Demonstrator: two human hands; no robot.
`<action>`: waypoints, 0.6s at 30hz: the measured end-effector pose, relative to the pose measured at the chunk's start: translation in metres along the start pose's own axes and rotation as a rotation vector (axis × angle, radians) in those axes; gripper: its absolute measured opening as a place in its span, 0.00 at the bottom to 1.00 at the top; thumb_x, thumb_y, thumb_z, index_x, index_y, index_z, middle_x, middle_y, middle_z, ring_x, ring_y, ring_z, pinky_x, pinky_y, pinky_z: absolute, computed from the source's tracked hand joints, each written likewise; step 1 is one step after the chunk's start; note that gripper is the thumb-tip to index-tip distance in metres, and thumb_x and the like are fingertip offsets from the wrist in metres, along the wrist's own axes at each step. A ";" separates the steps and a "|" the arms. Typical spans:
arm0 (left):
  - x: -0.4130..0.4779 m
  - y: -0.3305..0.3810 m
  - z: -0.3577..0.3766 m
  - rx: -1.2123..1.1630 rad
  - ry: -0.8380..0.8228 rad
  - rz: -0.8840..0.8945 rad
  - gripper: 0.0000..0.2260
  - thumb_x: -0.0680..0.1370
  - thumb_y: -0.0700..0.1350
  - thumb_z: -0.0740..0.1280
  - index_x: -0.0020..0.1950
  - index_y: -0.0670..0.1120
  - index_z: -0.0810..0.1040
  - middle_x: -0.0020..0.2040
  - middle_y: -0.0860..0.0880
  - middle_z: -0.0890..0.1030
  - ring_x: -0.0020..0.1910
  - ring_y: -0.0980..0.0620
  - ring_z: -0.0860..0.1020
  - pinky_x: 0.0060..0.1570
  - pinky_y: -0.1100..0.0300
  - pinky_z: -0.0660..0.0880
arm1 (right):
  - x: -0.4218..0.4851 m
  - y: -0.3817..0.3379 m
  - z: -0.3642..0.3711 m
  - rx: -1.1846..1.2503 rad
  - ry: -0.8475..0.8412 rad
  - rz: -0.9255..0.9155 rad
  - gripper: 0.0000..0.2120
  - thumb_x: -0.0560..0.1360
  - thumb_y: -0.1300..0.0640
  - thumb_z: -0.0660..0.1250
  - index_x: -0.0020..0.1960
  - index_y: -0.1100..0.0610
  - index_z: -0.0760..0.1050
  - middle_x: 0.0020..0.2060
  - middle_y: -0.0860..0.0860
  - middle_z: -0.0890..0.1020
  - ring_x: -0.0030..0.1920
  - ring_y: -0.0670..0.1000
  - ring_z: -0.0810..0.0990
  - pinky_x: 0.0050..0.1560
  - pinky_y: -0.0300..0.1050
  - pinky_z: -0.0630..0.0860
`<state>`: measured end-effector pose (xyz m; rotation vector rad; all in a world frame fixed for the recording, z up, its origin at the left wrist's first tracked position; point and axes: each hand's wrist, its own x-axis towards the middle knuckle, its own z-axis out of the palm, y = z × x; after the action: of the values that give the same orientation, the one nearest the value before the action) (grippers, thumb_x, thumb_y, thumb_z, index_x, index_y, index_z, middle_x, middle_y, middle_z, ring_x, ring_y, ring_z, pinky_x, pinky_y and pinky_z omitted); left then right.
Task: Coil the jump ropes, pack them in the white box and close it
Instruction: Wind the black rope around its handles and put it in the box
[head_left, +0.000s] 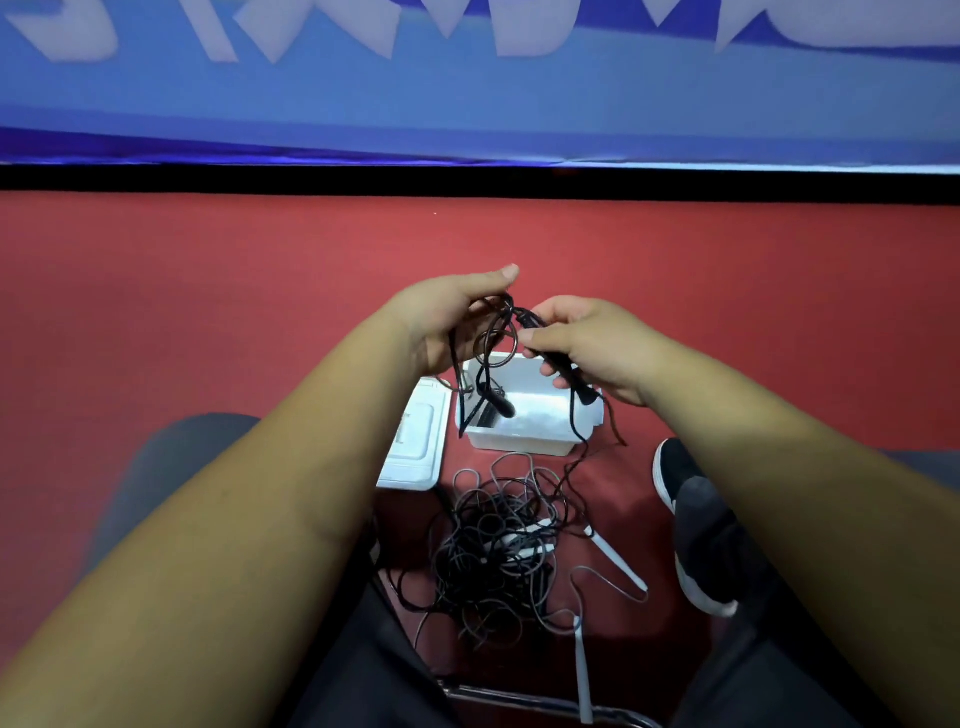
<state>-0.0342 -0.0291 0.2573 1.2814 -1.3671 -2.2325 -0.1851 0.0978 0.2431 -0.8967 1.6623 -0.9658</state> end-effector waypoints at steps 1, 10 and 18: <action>0.000 0.001 -0.001 0.054 -0.027 -0.007 0.09 0.77 0.49 0.77 0.50 0.46 0.82 0.42 0.48 0.83 0.37 0.54 0.81 0.36 0.64 0.81 | 0.002 0.000 0.000 -0.006 0.043 -0.016 0.04 0.79 0.56 0.75 0.53 0.54 0.82 0.39 0.47 0.86 0.38 0.49 0.81 0.39 0.46 0.78; -0.008 0.011 0.000 0.332 0.044 0.105 0.13 0.73 0.36 0.76 0.56 0.34 0.83 0.48 0.41 0.86 0.43 0.48 0.85 0.47 0.57 0.81 | 0.006 -0.001 -0.004 0.043 0.154 -0.068 0.13 0.76 0.56 0.77 0.59 0.49 0.81 0.41 0.51 0.85 0.36 0.50 0.80 0.37 0.47 0.75; -0.017 0.011 0.003 0.651 0.159 0.142 0.12 0.81 0.41 0.62 0.54 0.37 0.83 0.44 0.43 0.88 0.41 0.46 0.85 0.45 0.53 0.74 | 0.000 -0.004 -0.001 0.008 0.137 -0.040 0.03 0.80 0.50 0.72 0.50 0.48 0.84 0.33 0.49 0.71 0.31 0.50 0.68 0.30 0.42 0.64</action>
<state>-0.0288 -0.0234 0.2759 1.4388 -2.1333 -1.5958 -0.1856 0.0961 0.2467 -0.8776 1.7600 -1.0813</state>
